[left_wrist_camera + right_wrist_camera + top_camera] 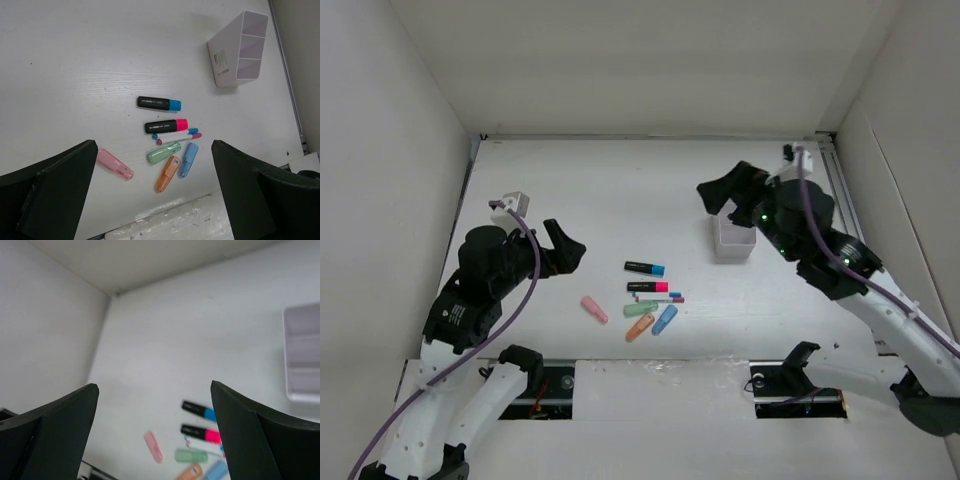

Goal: Sort the stationery into containers
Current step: Pick up the pen from the center of the board.

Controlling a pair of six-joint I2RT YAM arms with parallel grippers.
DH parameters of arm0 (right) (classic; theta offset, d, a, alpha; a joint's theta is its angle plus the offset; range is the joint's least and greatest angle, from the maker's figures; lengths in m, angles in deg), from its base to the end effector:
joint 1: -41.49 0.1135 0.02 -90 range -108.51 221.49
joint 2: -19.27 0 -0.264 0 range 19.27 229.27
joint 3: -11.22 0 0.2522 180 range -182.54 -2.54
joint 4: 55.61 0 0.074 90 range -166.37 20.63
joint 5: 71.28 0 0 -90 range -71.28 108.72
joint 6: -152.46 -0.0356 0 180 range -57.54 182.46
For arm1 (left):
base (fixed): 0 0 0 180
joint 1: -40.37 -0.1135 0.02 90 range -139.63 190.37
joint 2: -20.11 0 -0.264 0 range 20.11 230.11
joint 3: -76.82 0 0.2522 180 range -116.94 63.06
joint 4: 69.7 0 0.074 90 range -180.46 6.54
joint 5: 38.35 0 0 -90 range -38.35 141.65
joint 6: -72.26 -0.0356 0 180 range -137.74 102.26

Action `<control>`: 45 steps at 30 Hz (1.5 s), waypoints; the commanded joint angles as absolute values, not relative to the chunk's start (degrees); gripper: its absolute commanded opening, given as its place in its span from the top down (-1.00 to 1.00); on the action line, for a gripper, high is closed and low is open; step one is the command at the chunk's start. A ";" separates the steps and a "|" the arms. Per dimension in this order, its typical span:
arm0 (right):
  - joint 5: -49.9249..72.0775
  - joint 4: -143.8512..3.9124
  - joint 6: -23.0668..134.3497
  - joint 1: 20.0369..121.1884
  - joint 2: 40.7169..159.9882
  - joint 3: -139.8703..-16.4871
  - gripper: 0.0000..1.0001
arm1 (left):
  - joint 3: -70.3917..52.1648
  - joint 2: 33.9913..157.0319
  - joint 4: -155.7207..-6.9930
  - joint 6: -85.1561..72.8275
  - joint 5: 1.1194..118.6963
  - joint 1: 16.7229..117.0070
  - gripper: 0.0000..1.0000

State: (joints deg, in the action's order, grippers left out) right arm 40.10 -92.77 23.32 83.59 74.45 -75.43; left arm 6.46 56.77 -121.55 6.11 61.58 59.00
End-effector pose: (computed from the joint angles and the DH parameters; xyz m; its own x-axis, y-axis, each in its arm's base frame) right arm 0.1504 0.1184 0.4513 -0.2812 0.5381 -0.7946 -0.2290 0.7665 0.6001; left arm 0.1133 -0.0447 0.3771 -0.4600 -0.2652 -0.8474 0.3105 0.8461 -0.4334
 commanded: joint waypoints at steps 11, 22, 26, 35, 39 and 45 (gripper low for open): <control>29.62 -90.03 27.56 96.07 88.95 -76.54 -0.15 | 0.75 60.97 -118.09 7.92 54.47 58.91 -0.99; 37.09 -98.01 43.70 97.47 113.45 -87.70 0.39 | 3.28 58.87 -115.63 12.31 53.05 58.91 -0.99; 34.54 -100.58 49.78 97.47 122.61 -92.97 -0.50 | 3.91 57.63 -116.77 12.31 51.30 58.91 0.08; 25.31 -105.06 53.58 93.70 134.67 -100.37 -0.64 | 2.68 54.21 -120.90 13.37 48.22 58.91 -0.05; 21.36 -107.25 54.11 91.24 138.17 -101.68 -0.53 | 1.97 54.21 -123.09 12.75 48.22 58.91 -0.12; 18.55 -108.57 54.72 90.53 140.56 -101.69 -0.50 | 1.44 54.21 -124.24 11.70 47.60 58.91 -0.15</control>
State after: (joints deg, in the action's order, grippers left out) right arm 21.85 -107.18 53.64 90.11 140.24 -99.49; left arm 3.40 54.24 -123.95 12.65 48.42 59.00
